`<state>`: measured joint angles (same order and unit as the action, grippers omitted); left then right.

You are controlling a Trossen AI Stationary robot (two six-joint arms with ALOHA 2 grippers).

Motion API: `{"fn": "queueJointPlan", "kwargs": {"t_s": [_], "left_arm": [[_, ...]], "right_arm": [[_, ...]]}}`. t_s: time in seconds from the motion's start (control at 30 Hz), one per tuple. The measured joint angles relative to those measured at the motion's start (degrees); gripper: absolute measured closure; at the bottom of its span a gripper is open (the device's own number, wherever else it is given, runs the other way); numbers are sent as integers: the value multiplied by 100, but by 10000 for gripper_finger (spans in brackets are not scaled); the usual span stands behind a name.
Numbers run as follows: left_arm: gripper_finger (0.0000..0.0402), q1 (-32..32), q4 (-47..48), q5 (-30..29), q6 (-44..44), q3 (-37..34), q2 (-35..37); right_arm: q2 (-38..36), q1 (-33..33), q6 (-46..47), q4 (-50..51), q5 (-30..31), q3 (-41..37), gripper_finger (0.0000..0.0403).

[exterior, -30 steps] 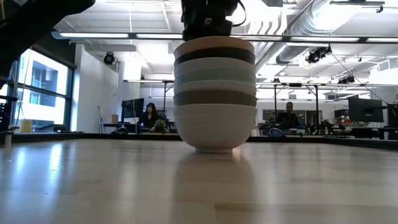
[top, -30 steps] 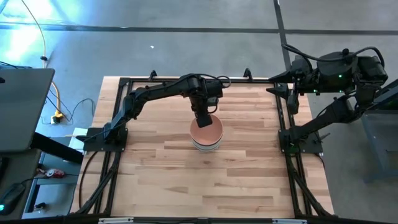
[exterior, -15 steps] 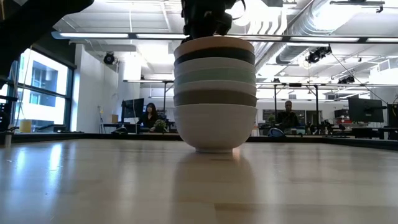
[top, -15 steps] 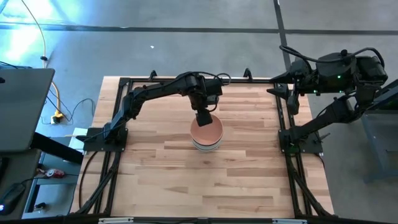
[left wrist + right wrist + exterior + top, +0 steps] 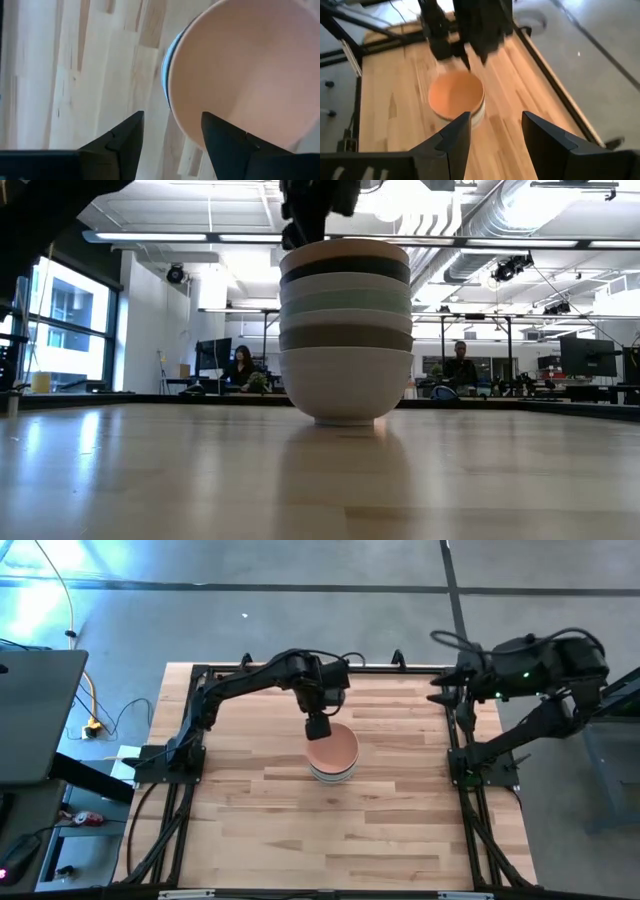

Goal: Nest bowls inside each other
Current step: Return to Home Position

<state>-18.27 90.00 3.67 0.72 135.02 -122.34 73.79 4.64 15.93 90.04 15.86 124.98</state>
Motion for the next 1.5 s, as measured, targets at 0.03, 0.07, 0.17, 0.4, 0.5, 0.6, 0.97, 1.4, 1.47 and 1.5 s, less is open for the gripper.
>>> {"fn": "queueJointPlan", "kwargs": {"t_s": [0.03,0.07,0.17,0.4,0.5,0.6,0.97,1.4,1.47,1.5], "left_arm": [[215,-2,1,26,41,-3,77],[215,-2,1,54,101,-4,150],[215,-2,0,82,310,-4,460],[215,58,-25,84,653,-4,1334],[215,100,-123,84,702,-4,1734],[215,184,-347,82,746,-4,2118],[215,444,-774,2,792,-4,3145],[216,603,-956,122,794,-42,4043],[216,680,-1212,126,846,-232,4271],[216,712,-1364,126,874,-401,4407]], "right_arm": [[-78,2,64,-6,-8,-187,233],[-138,0,112,-3,-17,-380,233],[-368,0,240,-13,-20,-1009,233],[-1062,0,307,-813,-21,-2399,233],[-1439,0,110,-1461,-18,-2922,233],[-1806,0,-108,-2102,-17,-3393,233],[-2831,0,-722,-3839,-16,-4626,233],[-3064,0,-1189,-5004,-266,-4866,233],[-3061,0,-1235,-5114,-274,-4866,233],[-3061,0,-1284,-5173,-279,-4866,233]]}}
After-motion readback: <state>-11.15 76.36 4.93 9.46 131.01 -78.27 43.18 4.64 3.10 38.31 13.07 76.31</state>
